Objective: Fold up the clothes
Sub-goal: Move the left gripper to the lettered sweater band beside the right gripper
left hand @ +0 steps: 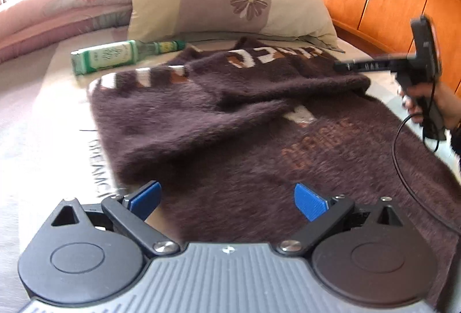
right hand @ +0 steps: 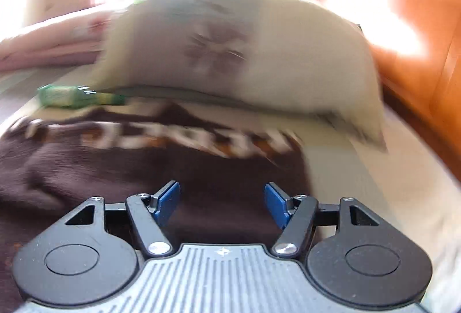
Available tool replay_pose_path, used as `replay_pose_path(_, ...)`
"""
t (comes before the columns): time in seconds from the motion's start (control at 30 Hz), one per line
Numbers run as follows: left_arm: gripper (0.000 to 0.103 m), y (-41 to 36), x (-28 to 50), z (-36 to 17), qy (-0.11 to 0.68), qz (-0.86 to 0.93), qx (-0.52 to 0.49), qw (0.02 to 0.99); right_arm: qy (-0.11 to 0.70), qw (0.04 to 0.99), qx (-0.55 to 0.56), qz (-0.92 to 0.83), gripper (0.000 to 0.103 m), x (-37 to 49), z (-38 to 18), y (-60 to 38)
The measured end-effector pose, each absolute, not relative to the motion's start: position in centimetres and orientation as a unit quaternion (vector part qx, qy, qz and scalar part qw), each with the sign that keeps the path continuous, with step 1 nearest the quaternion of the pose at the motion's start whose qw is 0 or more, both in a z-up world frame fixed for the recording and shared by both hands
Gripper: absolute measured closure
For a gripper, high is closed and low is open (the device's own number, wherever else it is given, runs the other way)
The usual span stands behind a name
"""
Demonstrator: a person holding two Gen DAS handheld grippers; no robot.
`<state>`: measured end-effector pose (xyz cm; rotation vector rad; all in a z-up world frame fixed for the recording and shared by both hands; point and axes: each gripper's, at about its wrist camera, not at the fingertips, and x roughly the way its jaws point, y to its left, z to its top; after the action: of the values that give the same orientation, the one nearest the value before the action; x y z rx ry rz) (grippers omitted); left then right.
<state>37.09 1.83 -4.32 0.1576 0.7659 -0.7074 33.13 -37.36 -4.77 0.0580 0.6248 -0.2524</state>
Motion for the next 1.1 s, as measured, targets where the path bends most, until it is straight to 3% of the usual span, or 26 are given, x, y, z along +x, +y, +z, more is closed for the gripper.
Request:
replay_pose_path(0.1,0.004,-0.7,37.8,-3.4,0.381,-0.341,0.065,0.857,0.308,0.943,0.066,-0.107,0.032,32.1,-6.9,-39.8)
replay_pose_path(0.27,0.004,-7.0,40.8,0.2,0.384,-0.358,0.062,0.849,0.288,0.953,0.067,-0.061,0.02,30.9,-8.1,-40.1)
replay_pose_path(0.4,0.004,-14.2,44.7,2.0,0.393,-0.407,0.005,0.825,0.303,0.948,0.091,-0.035,0.018,31.3,-7.9,-40.4)
replay_pose_path(0.67,0.005,-26.5,54.1,-3.7,0.522,-0.384,-0.102,0.754,0.315,0.945,0.08,-0.022,0.014,31.3,-7.9,-40.1)
replay_pose_path(0.8,0.006,-26.0,56.2,-6.1,0.515,-0.347,-0.092,0.779,0.314,0.944,0.099,-0.008,0.014,31.2,-7.7,-40.9)
replay_pose_path(0.9,0.006,-24.3,57.5,-6.7,0.508,-0.341,-0.139,0.779,0.312,0.943,0.114,0.006,0.014,31.0,-7.7,-41.7)
replay_pose_path(1.1,0.005,-21.8,54.4,-4.2,0.485,-0.349,-0.148,0.788,0.306,0.94,0.149,0.02,0.014,30.8,-7.7,-42.7)
